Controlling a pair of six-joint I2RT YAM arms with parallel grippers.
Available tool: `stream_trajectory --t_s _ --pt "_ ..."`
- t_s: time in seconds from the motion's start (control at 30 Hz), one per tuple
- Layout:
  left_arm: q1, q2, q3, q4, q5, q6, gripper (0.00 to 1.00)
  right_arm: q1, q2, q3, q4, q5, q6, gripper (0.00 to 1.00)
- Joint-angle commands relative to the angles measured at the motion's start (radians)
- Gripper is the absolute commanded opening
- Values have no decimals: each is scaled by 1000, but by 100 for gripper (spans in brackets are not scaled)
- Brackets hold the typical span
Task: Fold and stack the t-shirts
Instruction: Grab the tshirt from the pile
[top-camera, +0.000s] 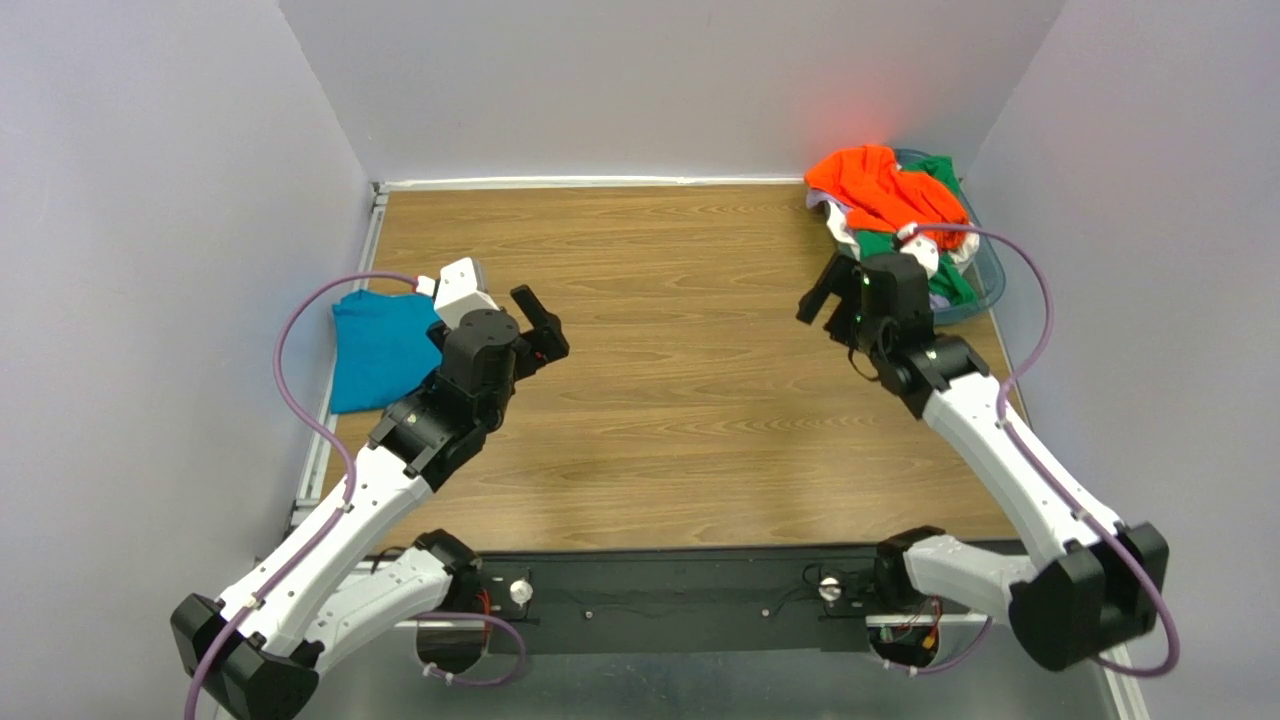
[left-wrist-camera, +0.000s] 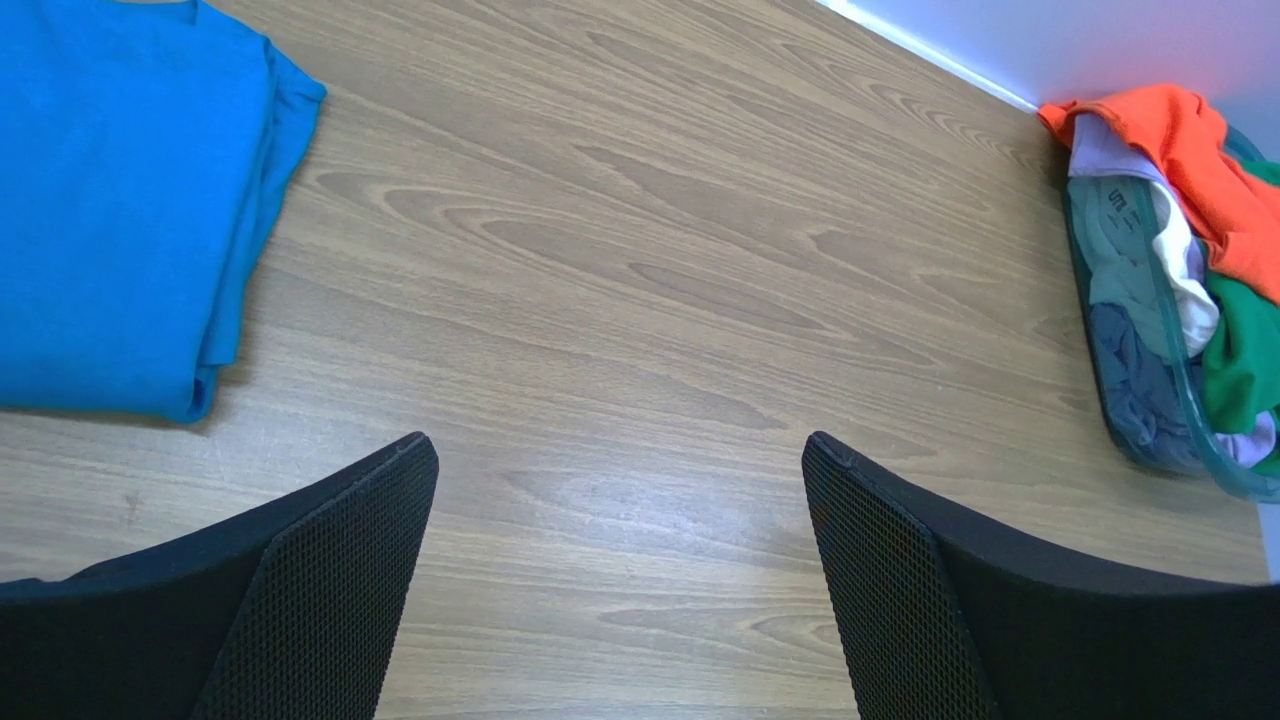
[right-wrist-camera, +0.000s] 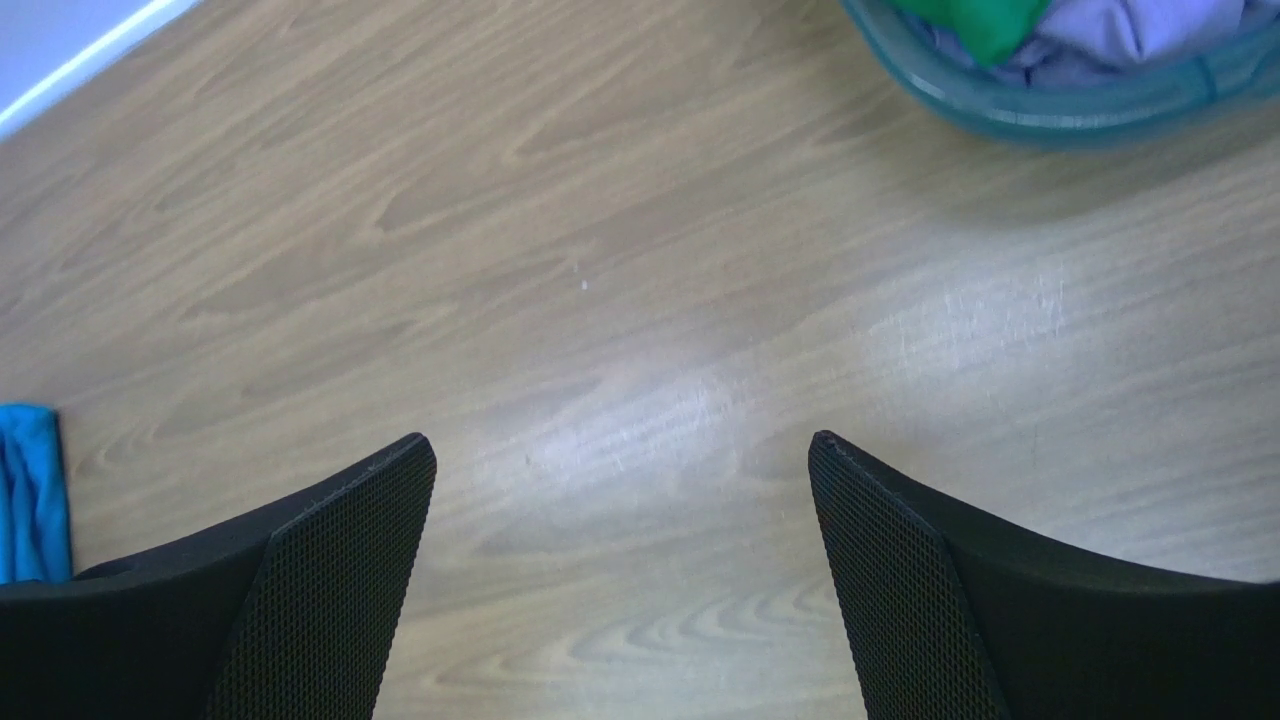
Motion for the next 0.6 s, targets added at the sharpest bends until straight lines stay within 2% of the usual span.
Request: stream_trajectory --t_s 0.0,0.23,0.43,0.57 --pt "-1 9 13 23 -41 20 98 -24 121 126 0 115 0 100" --pt "5 24 5 43 -24 37 98 -209 384 382 1 84 -56 100" --pt "10 24 -5 52 -18 40 98 -379 645 649 -2 -66 -112 100" --pt "13 30 -16 66 8 40 98 -420 772 765 -15 -103 -159 100"
